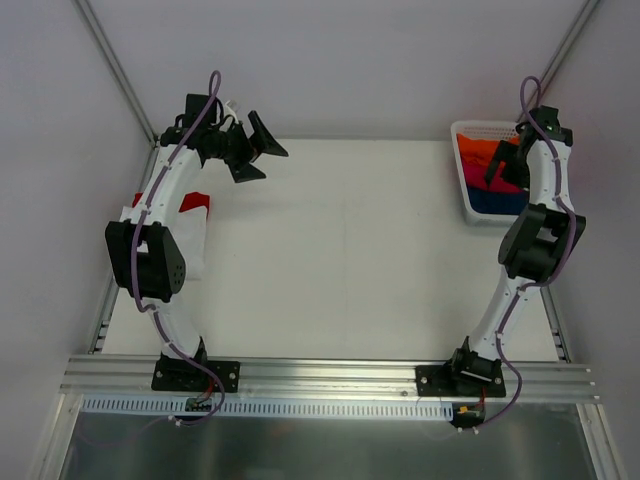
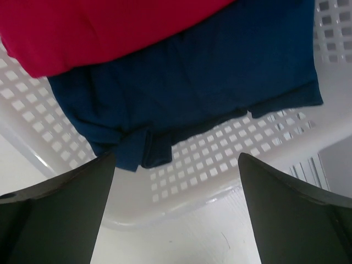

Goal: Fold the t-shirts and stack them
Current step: Grab the tshirt from the pile

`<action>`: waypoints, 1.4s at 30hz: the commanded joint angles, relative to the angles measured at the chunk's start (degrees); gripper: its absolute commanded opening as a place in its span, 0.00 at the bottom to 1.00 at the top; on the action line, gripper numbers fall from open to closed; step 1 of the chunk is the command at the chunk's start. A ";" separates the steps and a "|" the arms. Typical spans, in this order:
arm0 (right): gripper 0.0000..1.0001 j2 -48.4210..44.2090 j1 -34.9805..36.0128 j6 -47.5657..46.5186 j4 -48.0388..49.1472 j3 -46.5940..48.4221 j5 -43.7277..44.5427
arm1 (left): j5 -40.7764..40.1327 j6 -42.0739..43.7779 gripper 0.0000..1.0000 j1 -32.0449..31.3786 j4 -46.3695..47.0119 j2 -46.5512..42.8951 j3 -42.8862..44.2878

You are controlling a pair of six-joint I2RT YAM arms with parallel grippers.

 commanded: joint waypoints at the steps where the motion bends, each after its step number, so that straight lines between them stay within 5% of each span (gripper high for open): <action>1: 1.00 0.91 -0.20 1.29 -0.38 3.62 -2.12 | -1.46 1.70 0.99 1.06 0.46 -4.15 -2.25; 12: 0.99 4.96 -0.82 3.58 -1.26 -0.07 -9.42 | -2.07 1.26 0.99 1.23 0.46 -3.62 -1.73; 22: 0.96 3.82 -0.64 0.59 -4.50 -4.65 5.24 | -1.90 1.00 0.99 1.23 0.46 -2.66 -1.73; 23: 0.92 3.38 -0.73 0.59 -4.94 -4.92 5.70 | -1.81 1.08 0.99 1.23 0.46 -2.57 -1.38; 25: 0.70 2.77 -0.73 0.42 -4.77 -5.97 5.88 | -1.81 0.91 0.99 1.32 0.46 -2.39 -0.94; 26: 0.32 2.50 -0.73 0.42 -4.86 -6.15 5.53 | -1.81 0.91 0.99 1.32 0.46 -2.30 -0.76; 29: 0.01 2.58 -0.64 0.86 -4.77 -6.59 4.39 | -1.46 0.82 0.99 1.32 0.46 -1.78 -0.15; 36: 0.01 -3.01 -0.29 1.03 -4.16 -5.72 -4.57 | -3.56 1.70 0.98 1.32 0.46 -2.74 -0.32; 42: 0.01 -14.70 2.17 5.15 -5.65 8.78 -21.16 | -7.61 3.73 0.98 1.32 0.46 -4.59 -0.41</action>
